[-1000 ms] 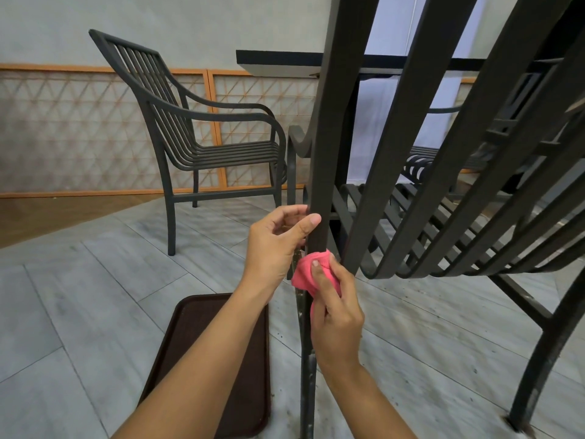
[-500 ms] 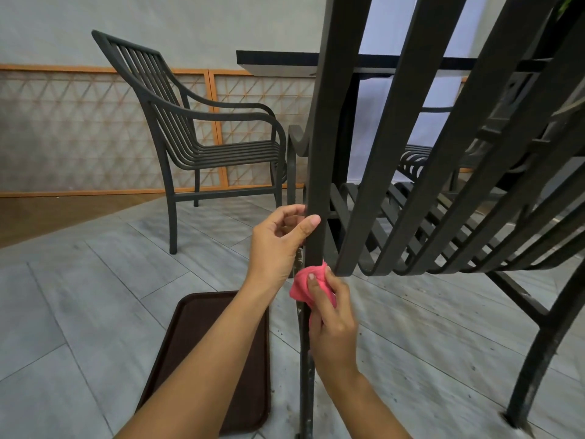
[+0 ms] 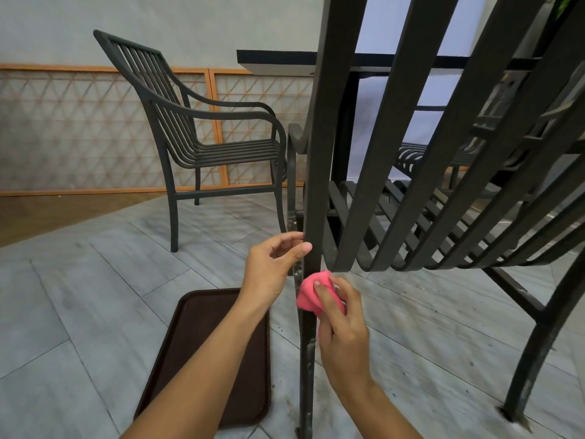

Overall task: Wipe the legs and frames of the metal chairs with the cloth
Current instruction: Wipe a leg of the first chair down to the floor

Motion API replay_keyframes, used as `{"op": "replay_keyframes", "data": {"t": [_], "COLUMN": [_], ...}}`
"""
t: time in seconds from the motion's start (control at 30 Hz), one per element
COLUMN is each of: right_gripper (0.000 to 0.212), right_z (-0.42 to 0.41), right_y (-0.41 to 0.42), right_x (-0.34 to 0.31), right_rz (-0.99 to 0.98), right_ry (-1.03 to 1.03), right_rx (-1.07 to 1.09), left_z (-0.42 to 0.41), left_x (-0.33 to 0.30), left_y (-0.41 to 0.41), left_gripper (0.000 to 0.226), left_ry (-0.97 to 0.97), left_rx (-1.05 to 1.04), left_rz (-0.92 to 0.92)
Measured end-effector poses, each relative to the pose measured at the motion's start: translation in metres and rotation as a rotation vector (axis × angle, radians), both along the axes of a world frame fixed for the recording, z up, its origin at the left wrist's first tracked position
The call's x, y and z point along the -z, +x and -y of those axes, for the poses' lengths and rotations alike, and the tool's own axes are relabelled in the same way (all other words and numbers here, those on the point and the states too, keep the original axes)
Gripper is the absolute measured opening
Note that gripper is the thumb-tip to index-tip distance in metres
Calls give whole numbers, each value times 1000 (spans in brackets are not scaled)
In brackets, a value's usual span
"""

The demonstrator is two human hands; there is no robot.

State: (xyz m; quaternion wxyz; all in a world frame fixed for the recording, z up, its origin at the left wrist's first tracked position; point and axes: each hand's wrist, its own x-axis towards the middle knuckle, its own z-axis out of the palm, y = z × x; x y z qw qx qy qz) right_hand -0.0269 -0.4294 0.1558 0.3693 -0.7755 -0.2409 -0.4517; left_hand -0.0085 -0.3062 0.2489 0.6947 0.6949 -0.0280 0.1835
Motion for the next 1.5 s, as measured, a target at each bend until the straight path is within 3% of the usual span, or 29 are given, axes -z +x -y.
{"op": "replay_keyframes", "data": {"t": [0.27,0.9,1.1,1.17,1.23,1.33,1.4,1.5], "right_gripper": [36,31,44,30,30,42,48,41], "right_z": [-19,-22,-23,-22,-18,-17,-15,-10], "right_y": [16,16,10,8,10,4,2,1], "right_x": [1,38,44,46,52,55,59,57], "right_rz": [-69,5,-198,-226,-281,-497,-503,-512], "right_ry": [20,9,101,89,79,143,84,1], "right_rx": [-25,76,2,-38,-42,-37,-27,-51], "left_z": [2,5,5,5,6,6,6,6], "left_x": [9,19,21,22,23,24,24,25], "left_y": [1,3,5,5,6,6,7,7], "left_gripper": [20,16,20,19,19,24,27,29], "left_ry": [11,-54,-72,-66,-68,-74,-85,-93], "left_rx": [9,7,9,1,1,1,1,1], "left_rz": [-30,5,-4,-6,-9,-10,-11,-7]}}
